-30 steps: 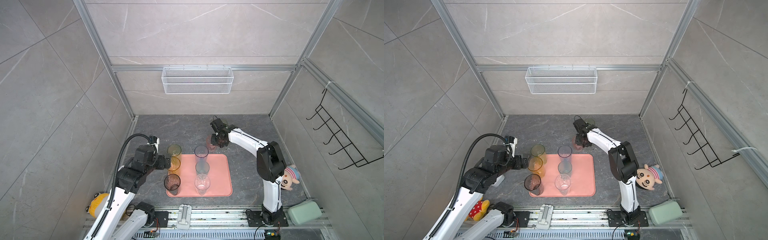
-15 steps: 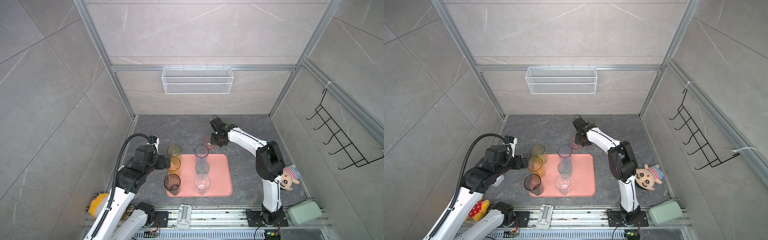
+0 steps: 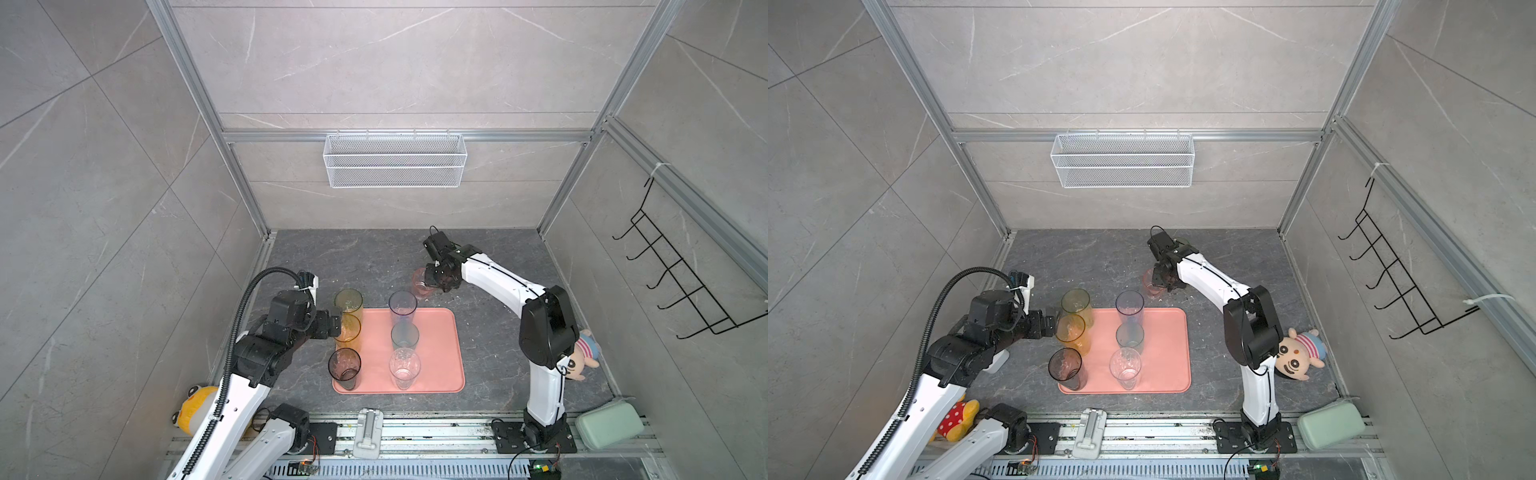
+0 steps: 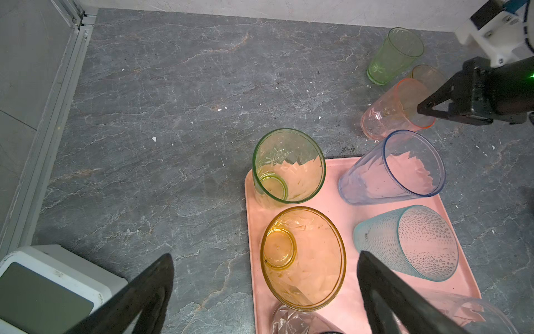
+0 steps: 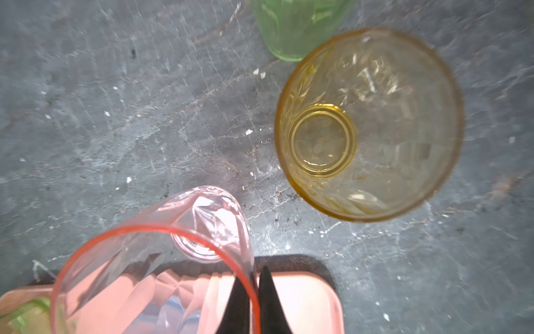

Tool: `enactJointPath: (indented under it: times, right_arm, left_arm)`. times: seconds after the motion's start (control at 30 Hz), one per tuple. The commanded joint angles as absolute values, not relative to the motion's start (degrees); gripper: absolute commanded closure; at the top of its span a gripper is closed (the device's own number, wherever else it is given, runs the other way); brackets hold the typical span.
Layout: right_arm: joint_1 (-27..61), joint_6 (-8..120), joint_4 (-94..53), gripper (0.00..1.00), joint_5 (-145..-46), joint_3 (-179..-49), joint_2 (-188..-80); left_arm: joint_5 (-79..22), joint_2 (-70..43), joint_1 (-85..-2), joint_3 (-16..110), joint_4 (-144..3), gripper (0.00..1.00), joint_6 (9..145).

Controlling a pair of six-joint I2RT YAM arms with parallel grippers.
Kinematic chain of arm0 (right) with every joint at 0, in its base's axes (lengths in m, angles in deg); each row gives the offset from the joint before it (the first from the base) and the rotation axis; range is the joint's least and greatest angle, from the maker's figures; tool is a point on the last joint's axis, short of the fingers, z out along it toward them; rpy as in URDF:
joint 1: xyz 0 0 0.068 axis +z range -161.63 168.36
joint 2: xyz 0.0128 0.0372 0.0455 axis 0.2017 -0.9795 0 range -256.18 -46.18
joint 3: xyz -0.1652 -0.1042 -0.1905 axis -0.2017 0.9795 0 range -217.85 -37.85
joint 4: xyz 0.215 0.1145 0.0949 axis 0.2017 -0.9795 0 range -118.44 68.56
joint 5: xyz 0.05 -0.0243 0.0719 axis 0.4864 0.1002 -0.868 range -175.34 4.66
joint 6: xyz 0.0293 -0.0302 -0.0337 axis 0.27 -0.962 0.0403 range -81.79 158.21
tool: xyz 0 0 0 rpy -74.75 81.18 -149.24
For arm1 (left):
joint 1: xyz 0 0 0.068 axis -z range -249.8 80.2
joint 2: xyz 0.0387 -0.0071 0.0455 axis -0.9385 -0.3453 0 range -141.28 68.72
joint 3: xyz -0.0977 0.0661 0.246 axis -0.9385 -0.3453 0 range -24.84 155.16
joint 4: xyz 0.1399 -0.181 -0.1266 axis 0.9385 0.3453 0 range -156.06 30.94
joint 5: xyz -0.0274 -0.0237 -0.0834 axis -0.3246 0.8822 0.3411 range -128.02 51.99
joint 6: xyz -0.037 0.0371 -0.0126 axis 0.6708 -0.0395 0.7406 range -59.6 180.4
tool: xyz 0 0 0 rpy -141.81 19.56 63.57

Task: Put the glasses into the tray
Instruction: 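Lower the right gripper onto the pink-rimmed cup rim, close and lift, then carry the pink-rimmed cup with the right gripper onto the tray corner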

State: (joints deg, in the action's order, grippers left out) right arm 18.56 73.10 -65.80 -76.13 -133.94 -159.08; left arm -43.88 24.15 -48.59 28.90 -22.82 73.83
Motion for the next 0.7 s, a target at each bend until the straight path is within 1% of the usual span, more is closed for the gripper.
enactJointPath:
  times: [0.0,0.4,0.53,0.67]
  right_arm:
    - [18.82,71.88,-68.01,1.00,-73.83,-133.02,-154.17]
    - [19.55,70.02,-71.81,1.00,-70.58,-130.24,-145.06]
    - [20.07,68.53,-71.02,1.00,-72.51,-128.29,-141.82]
    - [20.71,66.35,-67.33,1.00,-74.73,-124.00,-136.30]
  left_arm:
    - [-44.61,24.78,-48.88,29.42,-23.70,0.01,72.82]
    - [-45.57,24.60,-48.90,29.48,-23.35,0.02,73.00]
    - [-45.84,24.51,-48.88,29.56,-23.18,0.01,73.06]
    - [-46.00,24.43,-48.89,29.53,-23.08,0.01,73.10]
